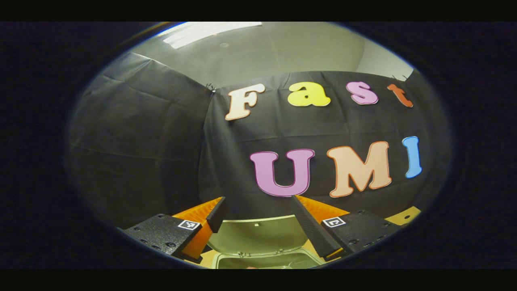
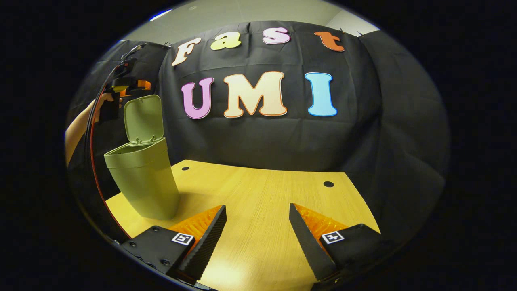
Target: Press the lid of the desktop garbage bin to open it, pick up the crumpled paper on the desktop and throw it into the bin, then pick up the pop can on the desktop and drop it into the bin, and finally close the garbage bin lid.
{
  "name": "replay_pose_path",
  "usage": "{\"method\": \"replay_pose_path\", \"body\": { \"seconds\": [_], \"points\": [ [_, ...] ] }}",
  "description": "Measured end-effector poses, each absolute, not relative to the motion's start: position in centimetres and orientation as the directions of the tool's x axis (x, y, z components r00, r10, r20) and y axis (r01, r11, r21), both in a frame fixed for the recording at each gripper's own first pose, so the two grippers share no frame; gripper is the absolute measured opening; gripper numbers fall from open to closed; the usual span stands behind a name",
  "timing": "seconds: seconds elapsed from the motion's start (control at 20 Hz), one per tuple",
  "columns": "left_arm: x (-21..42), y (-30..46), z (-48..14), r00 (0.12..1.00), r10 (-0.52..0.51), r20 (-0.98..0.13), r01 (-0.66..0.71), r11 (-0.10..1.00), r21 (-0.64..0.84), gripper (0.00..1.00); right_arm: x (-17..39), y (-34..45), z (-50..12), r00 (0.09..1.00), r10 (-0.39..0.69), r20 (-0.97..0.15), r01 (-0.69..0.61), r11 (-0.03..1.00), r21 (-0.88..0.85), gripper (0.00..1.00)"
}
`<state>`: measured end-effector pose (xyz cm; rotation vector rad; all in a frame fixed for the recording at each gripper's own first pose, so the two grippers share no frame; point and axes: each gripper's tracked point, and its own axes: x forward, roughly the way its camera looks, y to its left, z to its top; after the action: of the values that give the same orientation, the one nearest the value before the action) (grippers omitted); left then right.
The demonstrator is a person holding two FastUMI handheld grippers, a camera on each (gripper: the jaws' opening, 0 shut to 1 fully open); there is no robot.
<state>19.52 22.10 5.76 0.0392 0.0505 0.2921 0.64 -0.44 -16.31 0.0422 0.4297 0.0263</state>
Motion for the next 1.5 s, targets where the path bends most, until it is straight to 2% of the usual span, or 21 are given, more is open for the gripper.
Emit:
{"method": "replay_pose_path", "body": {
  "seconds": [0.05, 0.1, 0.15, 0.4, 0.45, 0.5, 0.6, 0.65, 0.8, 1.15, 1.5],
  "points": [
    [20.2, 22.5, 4.9, 0.955, 0.287, -0.074, -0.284, 0.958, 0.050, 0.99, 0.5, -0.5, -16.5, 0.907, 0.031, -0.420, -0.012, 0.999, 0.047, 0.98],
    [20.6, 22.6, 3.9, 0.952, 0.282, -0.117, -0.278, 0.959, 0.051, 0.94, 0.4, -0.6, -16.6, 0.905, 0.027, -0.425, -0.007, 0.999, 0.048, 0.98],
    [20.6, 22.6, 2.9, 0.950, 0.268, -0.162, -0.263, 0.963, 0.051, 0.94, 0.3, -0.5, -16.7, 0.904, 0.025, -0.427, -0.005, 0.999, 0.048, 0.98],
    [19.7, 22.0, 3.0, 0.953, 0.248, -0.173, -0.248, 0.969, 0.023, 0.95, 0.5, -0.4, -16.5, 0.907, 0.030, -0.421, -0.008, 0.999, 0.053, 0.98],
    [18.7, 21.6, 3.0, 0.954, 0.247, -0.171, -0.247, 0.969, 0.024, 0.99, 0.7, -0.3, -16.4, 0.907, 0.036, -0.419, -0.014, 0.998, 0.056, 0.98],
    [17.6, 21.0, 3.1, 0.956, 0.239, -0.168, -0.240, 0.971, 0.017, 0.95, 0.8, -0.1, -16.4, 0.908, 0.044, -0.417, -0.021, 0.998, 0.058, 0.98],
    [15.6, 19.6, 2.7, 0.961, 0.226, -0.160, -0.229, 0.973, -0.004, 0.97, 1.0, 0.3, -16.4, 0.908, 0.061, -0.415, -0.040, 0.997, 0.058, 0.98],
    [14.6, 19.0, 2.5, 0.962, 0.221, -0.158, -0.225, 0.974, -0.006, 0.94, 1.2, 0.4, -16.5, 0.906, 0.069, -0.417, -0.049, 0.997, 0.060, 0.98],
    [11.9, 17.6, 1.3, 0.965, 0.203, -0.164, -0.208, 0.978, -0.010, 0.94, 1.5, 1.4, -16.7, 0.901, 0.103, -0.421, -0.081, 0.994, 0.069, 0.99],
    [7.4, 15.1, -3.2, 0.960, 0.165, -0.227, -0.175, 0.984, -0.027, 0.95, 1.6, 3.9, -17.4, 0.882, 0.173, -0.438, -0.160, 0.985, 0.068, 0.99],
    [4.8, 13.8, -9.5, 0.930, 0.134, -0.343, -0.164, 0.985, -0.061, 0.94, 1.4, 5.4, -18.3, 0.869, 0.189, -0.458, -0.191, 0.981, 0.041, 0.98]
  ]
}}
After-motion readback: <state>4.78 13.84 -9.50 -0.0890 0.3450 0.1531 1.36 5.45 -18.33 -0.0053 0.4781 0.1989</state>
